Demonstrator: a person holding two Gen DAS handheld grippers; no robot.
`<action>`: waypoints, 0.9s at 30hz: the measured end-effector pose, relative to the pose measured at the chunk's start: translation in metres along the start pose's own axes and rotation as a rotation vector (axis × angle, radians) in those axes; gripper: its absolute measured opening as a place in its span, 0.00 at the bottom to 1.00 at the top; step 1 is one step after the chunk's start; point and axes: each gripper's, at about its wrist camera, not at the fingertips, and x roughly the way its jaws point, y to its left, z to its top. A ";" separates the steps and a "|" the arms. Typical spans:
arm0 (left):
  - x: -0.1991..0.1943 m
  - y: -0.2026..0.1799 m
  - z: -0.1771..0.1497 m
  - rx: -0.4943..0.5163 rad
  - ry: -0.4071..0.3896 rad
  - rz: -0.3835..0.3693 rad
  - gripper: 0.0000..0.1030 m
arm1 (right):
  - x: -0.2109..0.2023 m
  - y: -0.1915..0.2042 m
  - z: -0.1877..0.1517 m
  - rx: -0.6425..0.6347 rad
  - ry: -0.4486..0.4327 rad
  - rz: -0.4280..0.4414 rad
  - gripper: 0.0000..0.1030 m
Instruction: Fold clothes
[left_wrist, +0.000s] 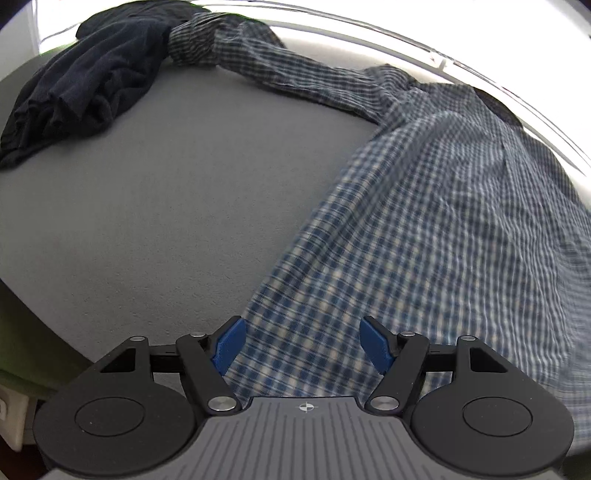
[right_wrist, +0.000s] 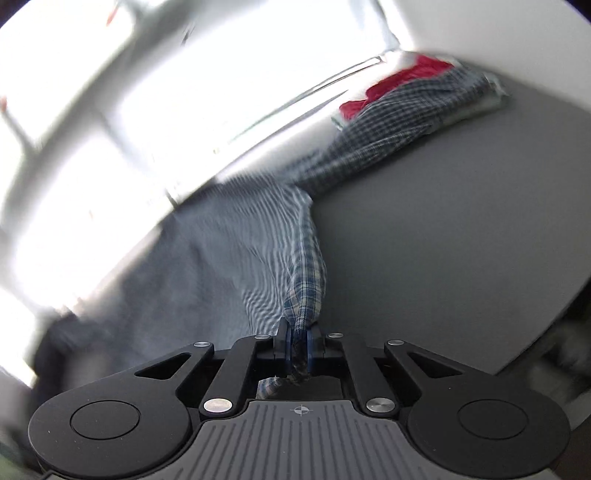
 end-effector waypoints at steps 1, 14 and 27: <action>0.001 0.001 0.002 -0.002 0.001 0.003 0.70 | 0.006 0.002 0.003 -0.038 0.000 -0.079 0.11; -0.011 -0.057 0.010 0.268 -0.092 -0.024 0.73 | 0.038 -0.037 -0.006 -0.148 0.039 -0.298 0.65; 0.022 -0.093 0.022 0.360 -0.116 0.032 0.73 | 0.046 -0.057 0.028 -0.331 0.129 -0.091 0.86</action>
